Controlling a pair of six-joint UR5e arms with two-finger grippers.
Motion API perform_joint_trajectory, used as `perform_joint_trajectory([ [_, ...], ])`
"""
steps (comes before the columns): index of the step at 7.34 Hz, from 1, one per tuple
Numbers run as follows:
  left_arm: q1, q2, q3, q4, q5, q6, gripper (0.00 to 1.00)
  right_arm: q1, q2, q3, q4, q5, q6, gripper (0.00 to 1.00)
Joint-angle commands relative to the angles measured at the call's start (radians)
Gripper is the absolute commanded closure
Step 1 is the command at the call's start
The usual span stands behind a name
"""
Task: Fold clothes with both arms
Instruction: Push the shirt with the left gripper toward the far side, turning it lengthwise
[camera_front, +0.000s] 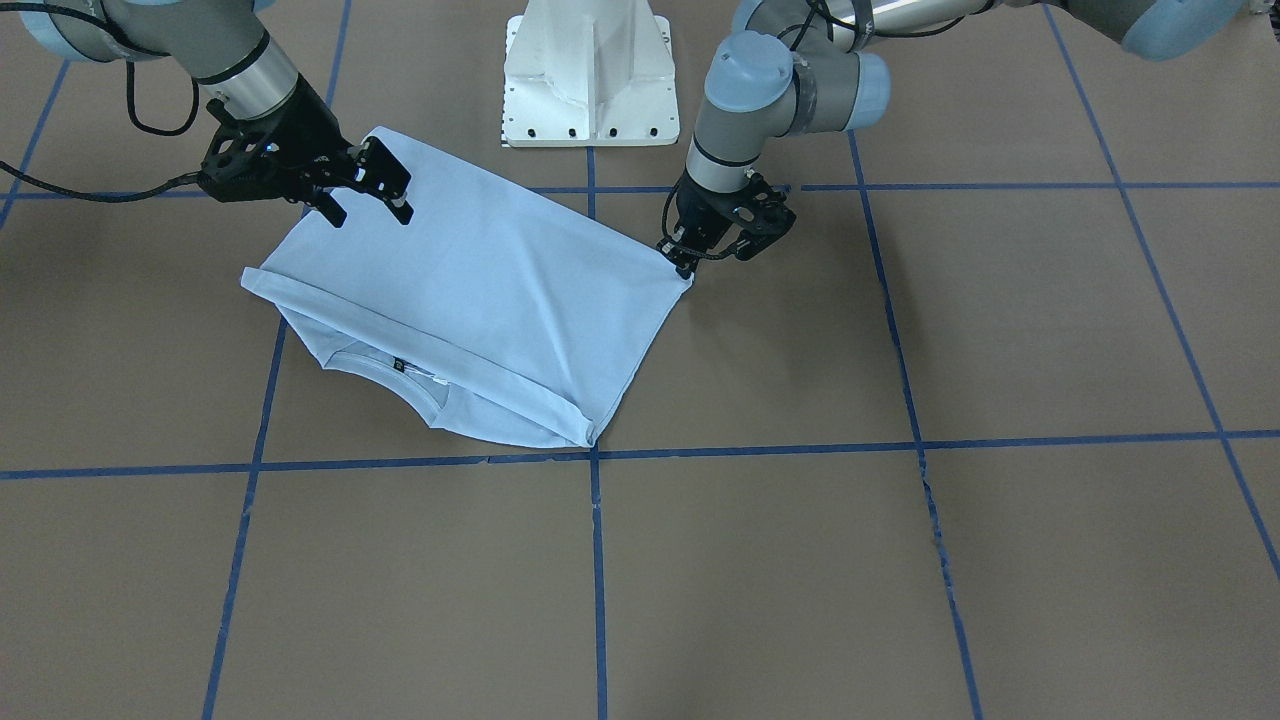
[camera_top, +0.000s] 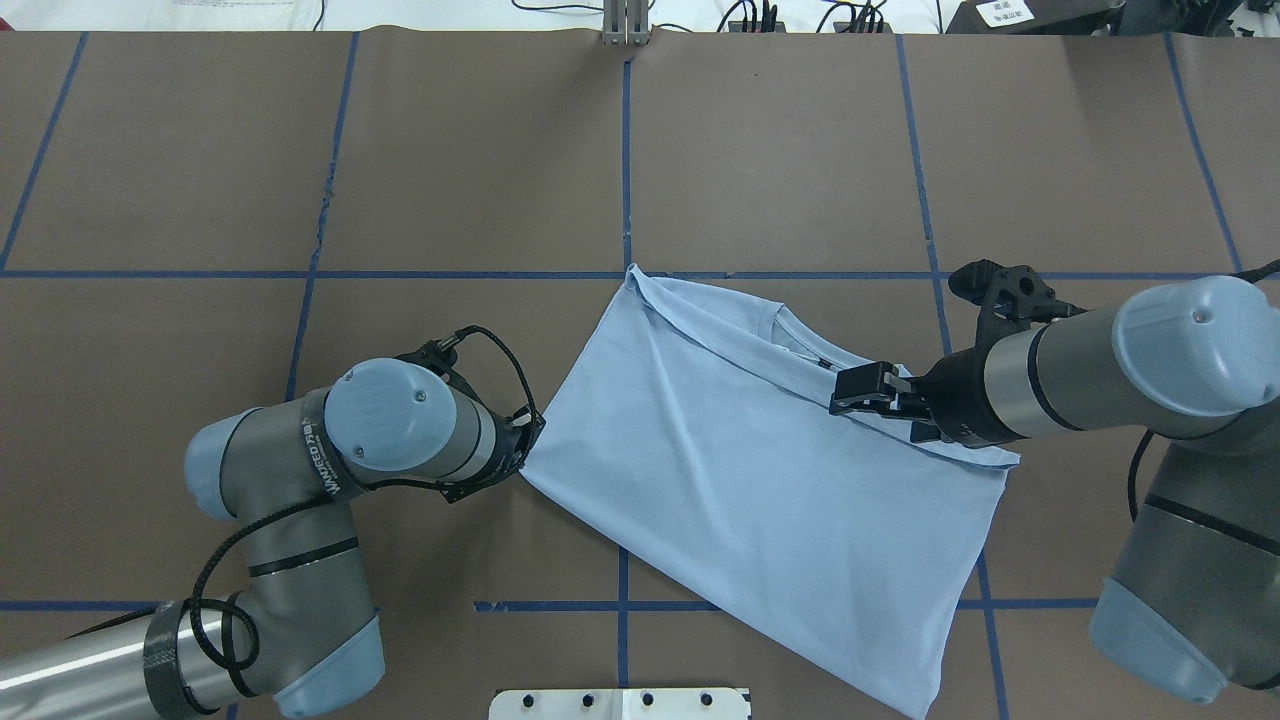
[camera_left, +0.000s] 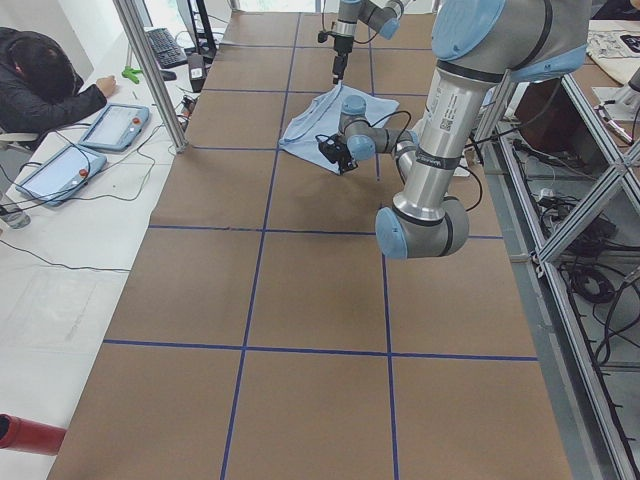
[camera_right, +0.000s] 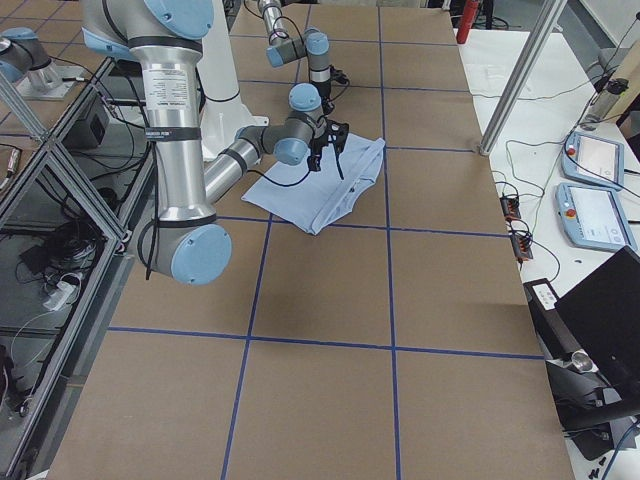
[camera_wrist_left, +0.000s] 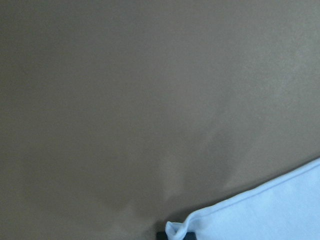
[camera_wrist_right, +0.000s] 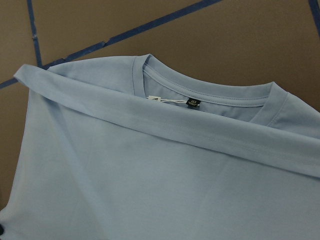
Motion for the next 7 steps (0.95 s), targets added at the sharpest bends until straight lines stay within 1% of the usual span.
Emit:
perform_joint_trajectory([
  [1,-0.033,-0.002,0.002,0.000,0.000,0.033,1.00,0.000,-0.001,-0.002,0.000,0.000,0.000,0.00],
  [2,-0.071,-0.004,0.005,-0.001,0.000,0.034,1.00,0.003,-0.001,0.000,0.000,0.000,0.000,0.00],
  [3,-0.110,-0.025,0.031,-0.003,0.000,0.078,1.00,0.007,0.000,0.000,0.000,0.000,0.000,0.00],
  [4,-0.151,-0.059,0.085,-0.007,0.000,0.146,1.00,0.008,-0.001,0.000,0.000,0.000,0.000,0.00],
  [5,-0.202,-0.112,0.170,-0.022,0.000,0.206,1.00,0.008,-0.001,0.000,0.000,0.000,0.000,0.00],
  [6,-0.251,-0.175,0.292,-0.079,0.000,0.279,1.00,0.008,0.000,-0.002,0.000,-0.001,0.000,0.00],
  [7,-0.298,-0.239,0.429,-0.169,0.001,0.366,1.00,0.011,0.000,-0.002,0.000,-0.001,0.000,0.00],
])
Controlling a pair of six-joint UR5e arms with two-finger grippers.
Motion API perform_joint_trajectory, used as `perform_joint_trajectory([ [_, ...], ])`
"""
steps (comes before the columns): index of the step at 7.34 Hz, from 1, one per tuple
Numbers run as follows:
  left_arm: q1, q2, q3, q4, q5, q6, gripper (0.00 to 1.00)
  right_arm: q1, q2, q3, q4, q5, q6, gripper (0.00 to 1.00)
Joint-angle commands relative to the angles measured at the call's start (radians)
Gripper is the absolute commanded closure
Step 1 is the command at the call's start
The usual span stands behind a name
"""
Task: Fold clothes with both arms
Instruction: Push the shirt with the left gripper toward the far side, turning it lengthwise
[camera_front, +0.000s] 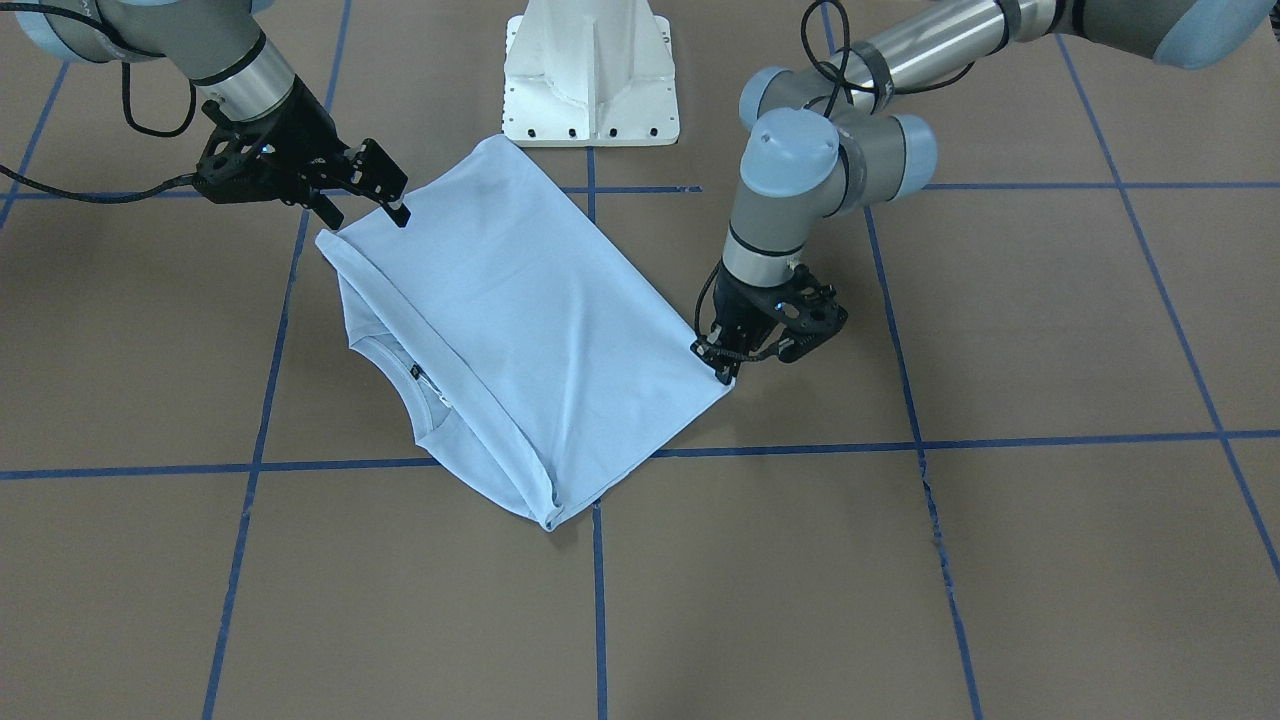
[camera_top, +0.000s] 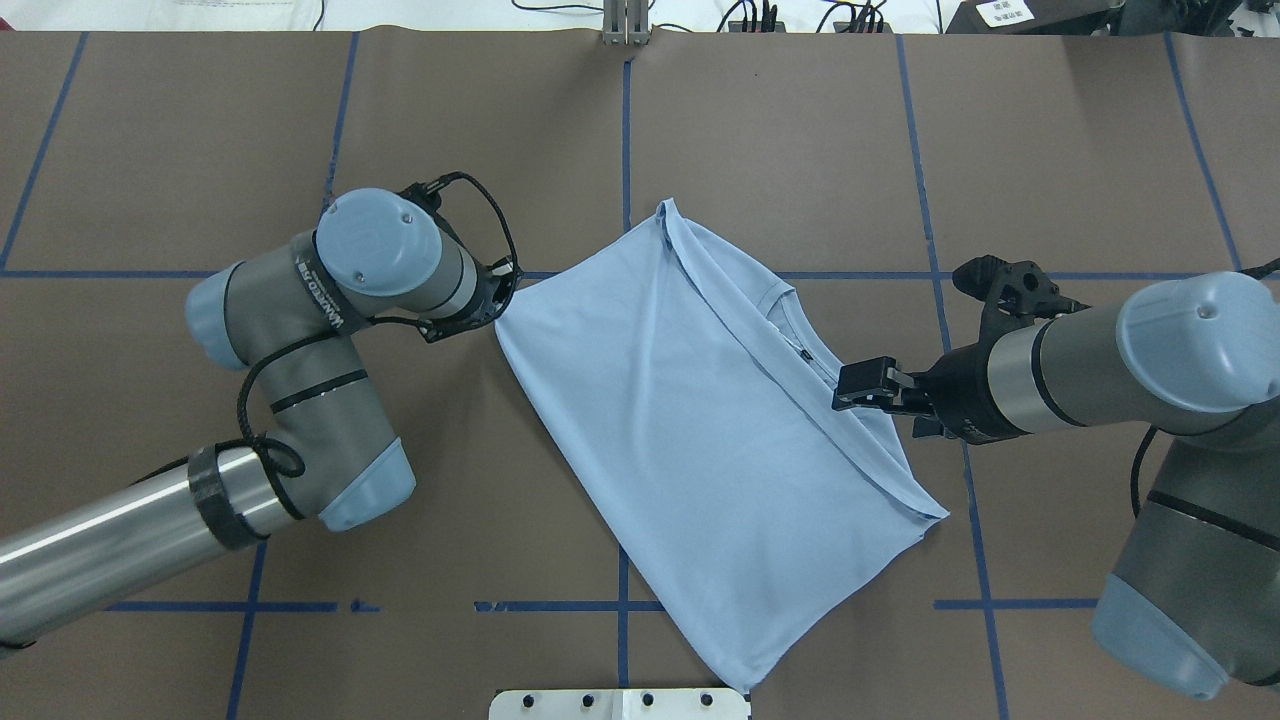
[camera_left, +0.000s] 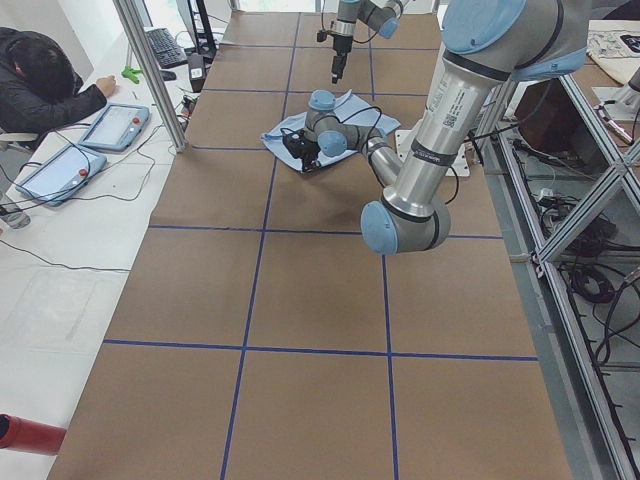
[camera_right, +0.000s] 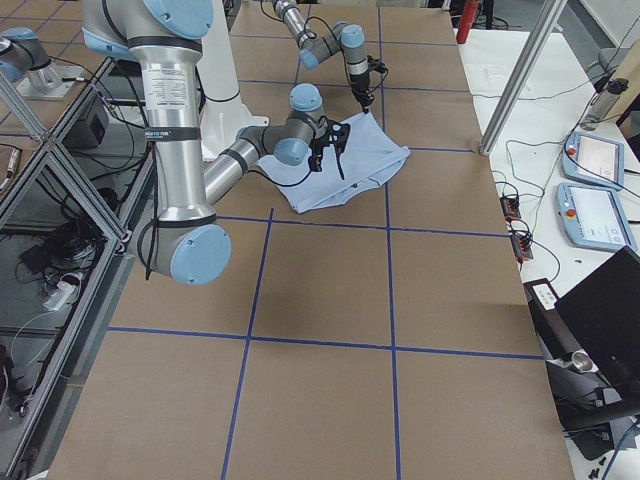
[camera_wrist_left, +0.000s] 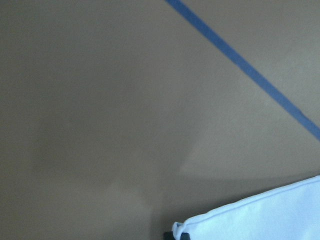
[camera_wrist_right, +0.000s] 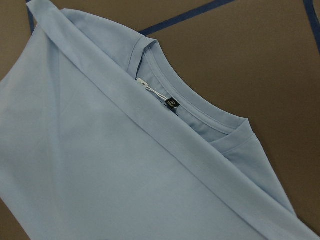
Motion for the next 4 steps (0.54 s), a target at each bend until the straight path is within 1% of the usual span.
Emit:
perform_joint_trajectory([
  [1,-0.094,-0.131,0.282,-0.169,0.003,0.199,1.00,0.002,0.001,-0.005,0.000,-0.001,0.000,0.00],
  [2,-0.103,-0.181,0.391,-0.313,0.026,0.255,1.00,0.002,0.001,-0.007,0.000,-0.002,0.000,0.00],
  [3,-0.105,-0.243,0.479,-0.346,0.052,0.280,1.00,0.004,0.005,-0.010,0.000,-0.004,0.000,0.00],
  [4,-0.103,-0.293,0.545,-0.395,0.053,0.282,1.00,0.004,0.005,-0.014,0.000,-0.020,0.000,0.00],
])
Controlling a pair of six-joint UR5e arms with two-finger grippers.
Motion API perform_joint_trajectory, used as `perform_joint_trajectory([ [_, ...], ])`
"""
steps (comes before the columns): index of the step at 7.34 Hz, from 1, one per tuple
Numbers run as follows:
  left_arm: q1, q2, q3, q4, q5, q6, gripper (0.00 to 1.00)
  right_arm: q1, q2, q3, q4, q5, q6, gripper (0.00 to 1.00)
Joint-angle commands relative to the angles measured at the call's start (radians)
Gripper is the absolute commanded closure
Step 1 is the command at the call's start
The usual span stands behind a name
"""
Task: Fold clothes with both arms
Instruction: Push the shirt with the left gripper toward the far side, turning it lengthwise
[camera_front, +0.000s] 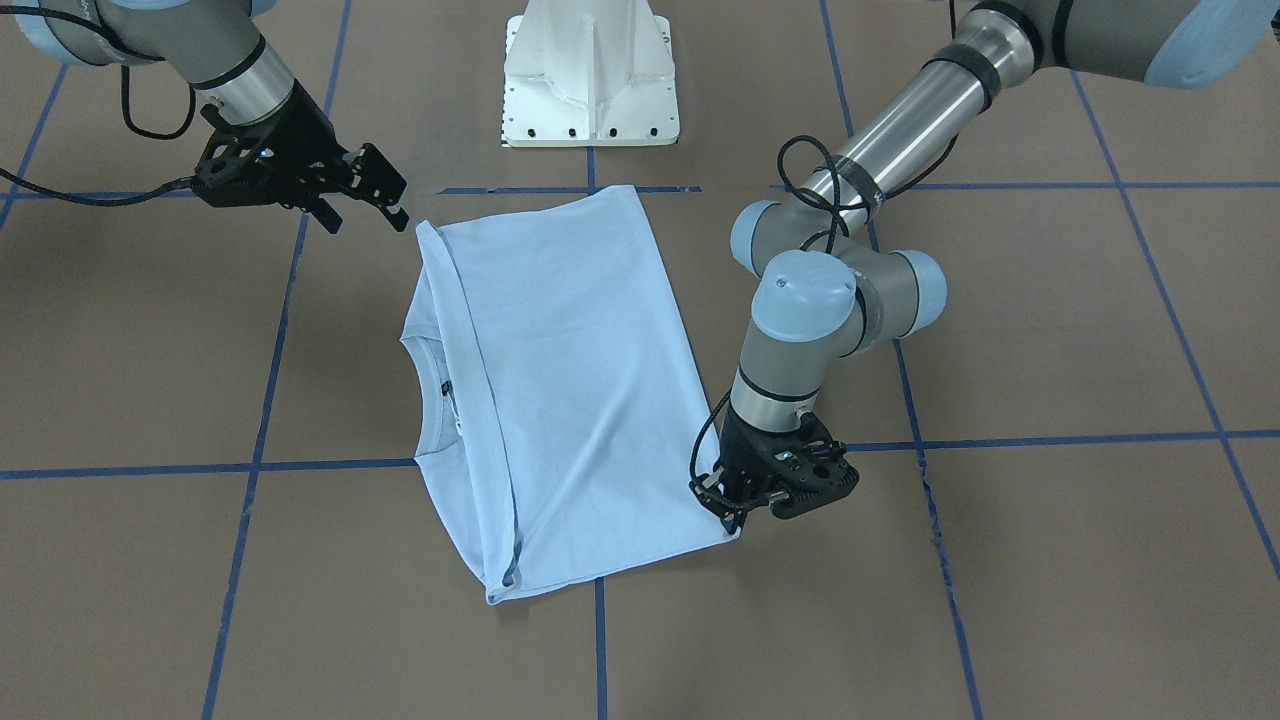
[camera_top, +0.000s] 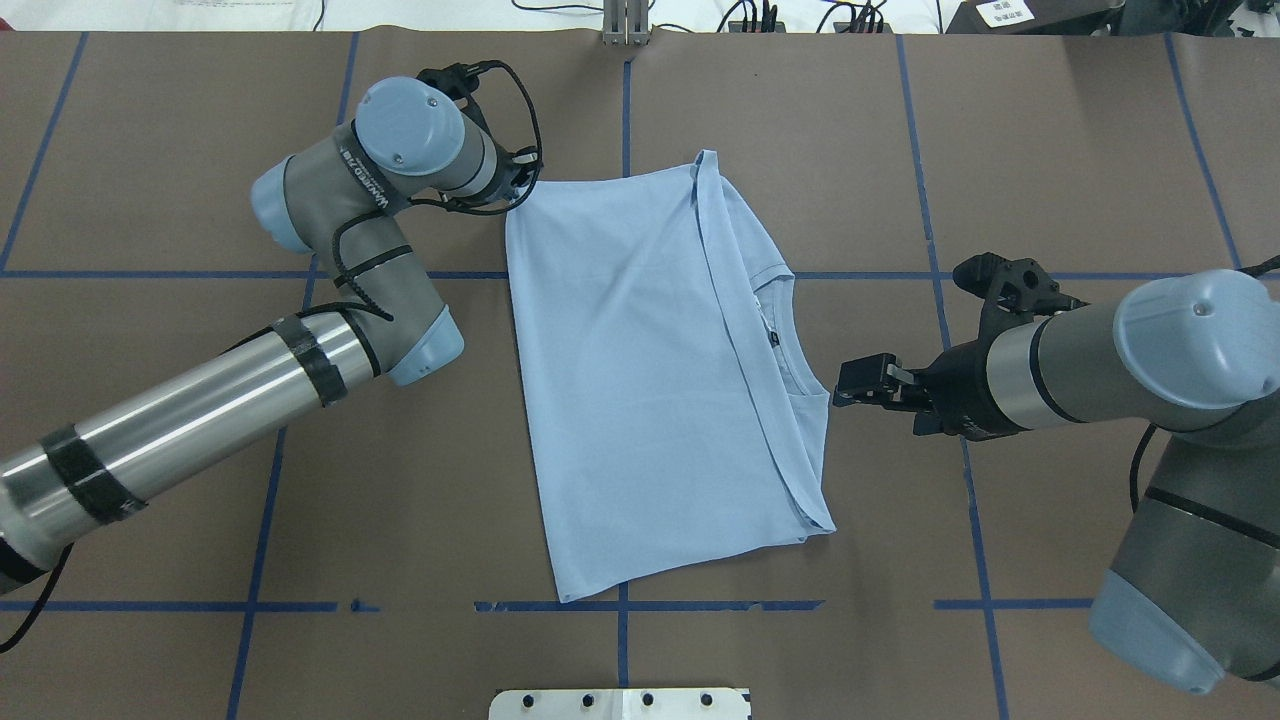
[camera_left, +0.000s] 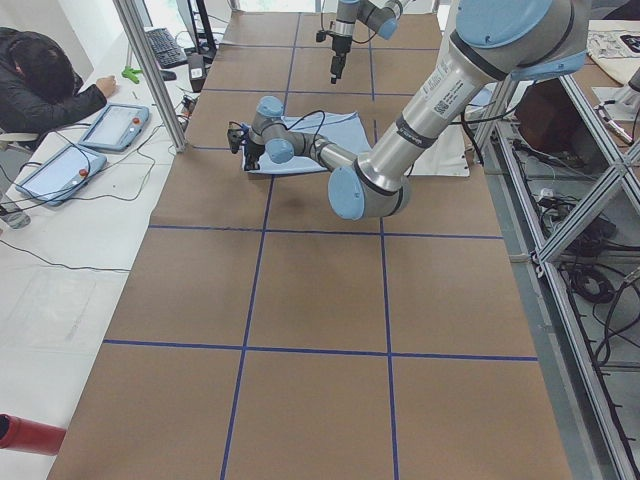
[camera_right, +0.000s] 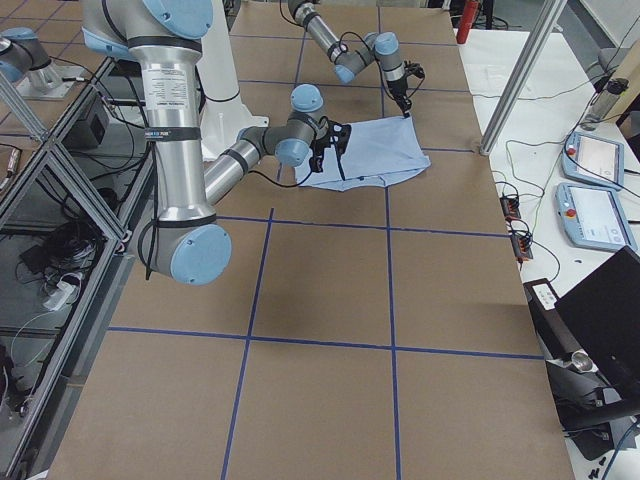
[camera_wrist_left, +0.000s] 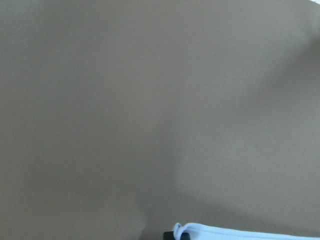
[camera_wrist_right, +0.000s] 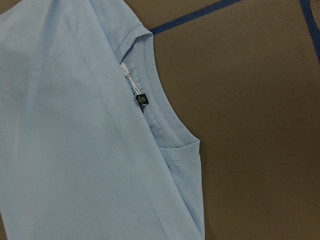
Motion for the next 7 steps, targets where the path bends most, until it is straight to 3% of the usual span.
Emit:
perform_joint_trajectory([
  [1,-0.002,-0.140,0.193,-0.097,0.038,0.040,1.00,0.001,0.002,-0.011,0.000,-0.018,0.000,0.00],
  [4,-0.008,-0.145,0.247,-0.145,0.087,0.104,1.00,-0.002,0.006,-0.016,0.000,-0.029,0.002,0.00],
  [5,-0.008,-0.144,0.247,-0.148,0.093,0.104,0.67,-0.002,0.020,-0.034,0.000,-0.031,0.002,0.00],
  [6,-0.009,-0.144,0.246,-0.155,0.093,0.108,0.01,-0.002,0.047,-0.060,0.000,-0.031,0.000,0.00],
  [7,-0.040,-0.144,0.229,-0.159,0.069,0.121,0.00,-0.002,0.072,-0.074,-0.009,-0.028,-0.003,0.00],
])
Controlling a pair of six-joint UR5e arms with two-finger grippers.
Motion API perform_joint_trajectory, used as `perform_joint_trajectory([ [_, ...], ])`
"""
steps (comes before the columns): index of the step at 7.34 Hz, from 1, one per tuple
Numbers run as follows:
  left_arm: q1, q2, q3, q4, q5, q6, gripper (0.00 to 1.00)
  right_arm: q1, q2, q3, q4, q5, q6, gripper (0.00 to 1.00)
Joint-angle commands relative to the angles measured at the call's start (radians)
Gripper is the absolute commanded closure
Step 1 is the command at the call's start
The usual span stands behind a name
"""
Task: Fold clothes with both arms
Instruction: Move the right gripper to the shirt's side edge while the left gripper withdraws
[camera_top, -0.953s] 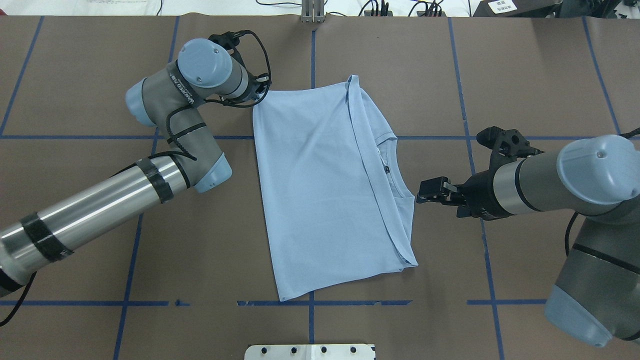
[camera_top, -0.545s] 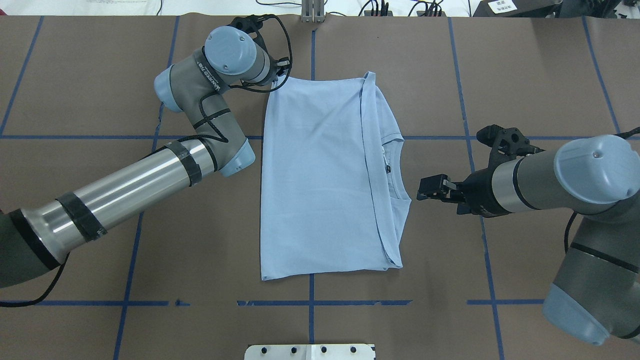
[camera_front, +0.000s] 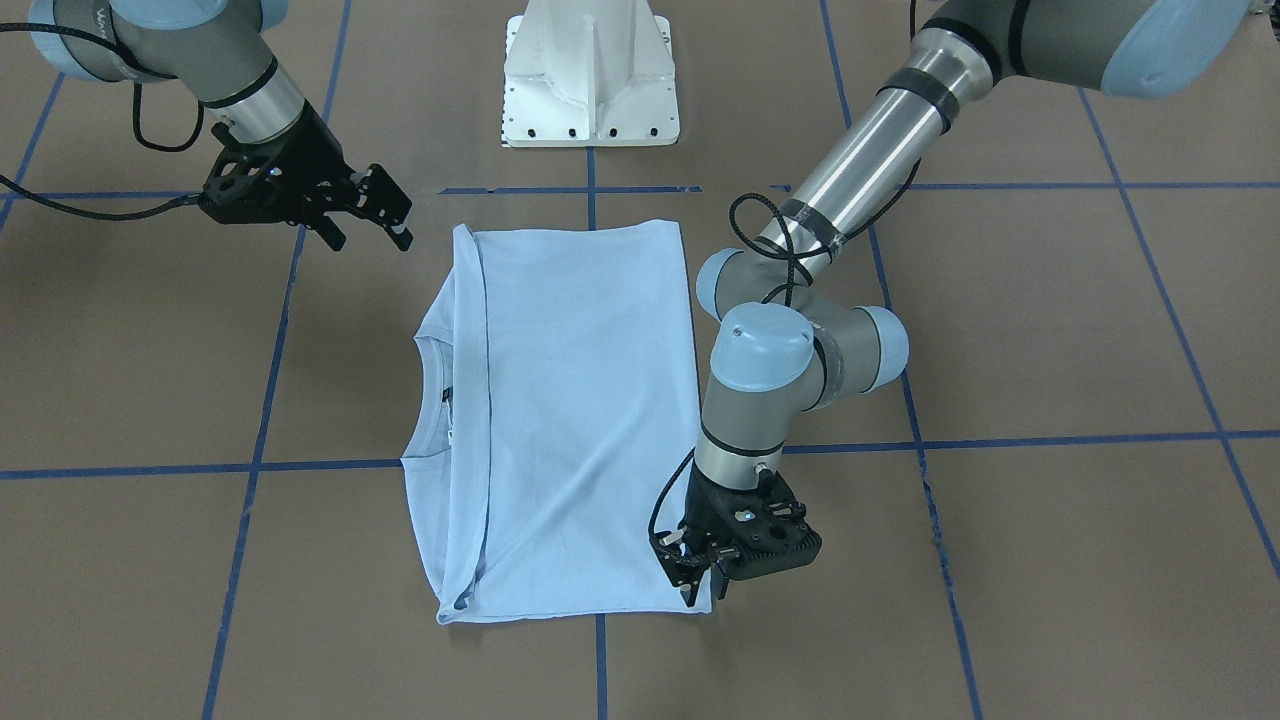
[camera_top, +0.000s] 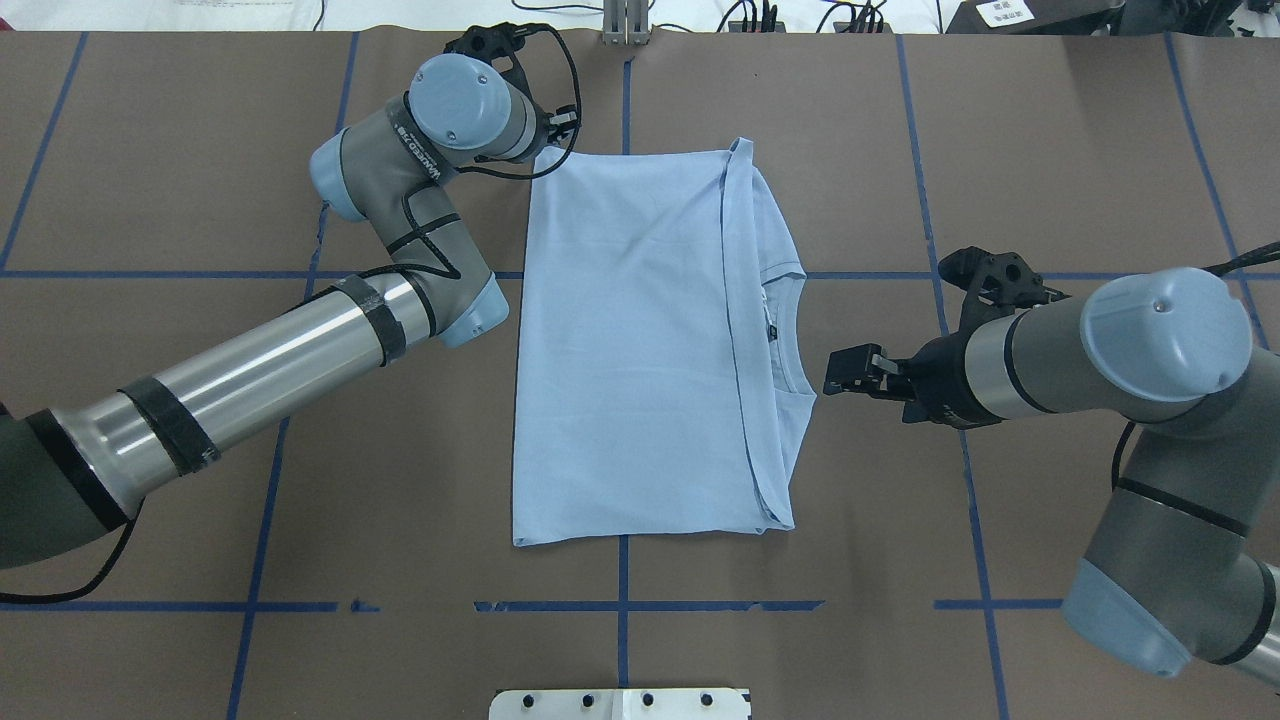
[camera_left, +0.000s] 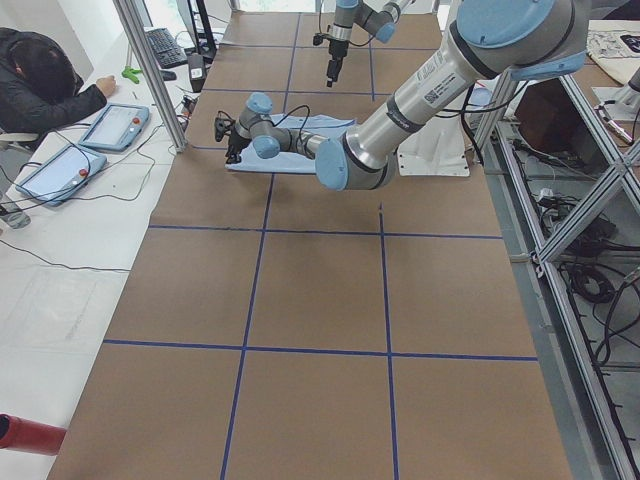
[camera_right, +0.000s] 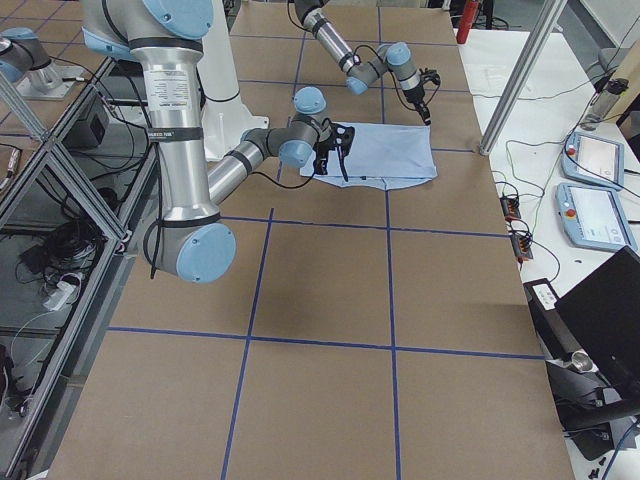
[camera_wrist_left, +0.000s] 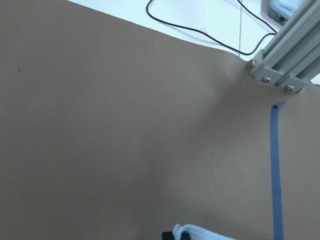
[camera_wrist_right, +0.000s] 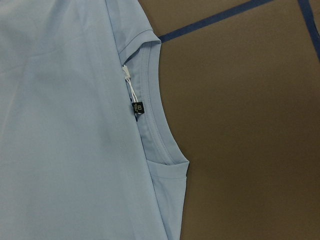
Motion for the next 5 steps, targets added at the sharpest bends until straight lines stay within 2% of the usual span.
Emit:
perform_joint_trajectory([
  [1,-0.050,0.017,-0.048,0.011,-0.110,0.126,0.00,0.000,0.046,-0.040,-0.013,0.002,-0.016,0.00],
  [2,-0.053,0.075,-0.147,0.075,-0.137,0.147,0.00,-0.002,0.051,-0.046,-0.024,-0.012,-0.049,0.00],
  [3,-0.053,0.134,-0.281,0.186,-0.166,0.150,0.00,-0.009,0.122,-0.057,-0.136,-0.050,-0.084,0.00],
  [4,-0.053,0.219,-0.463,0.278,-0.183,0.151,0.00,-0.025,0.228,-0.084,-0.273,-0.075,-0.140,0.00],
  [5,-0.053,0.289,-0.652,0.416,-0.185,0.151,0.00,-0.066,0.283,-0.089,-0.374,-0.131,-0.197,0.00],
])
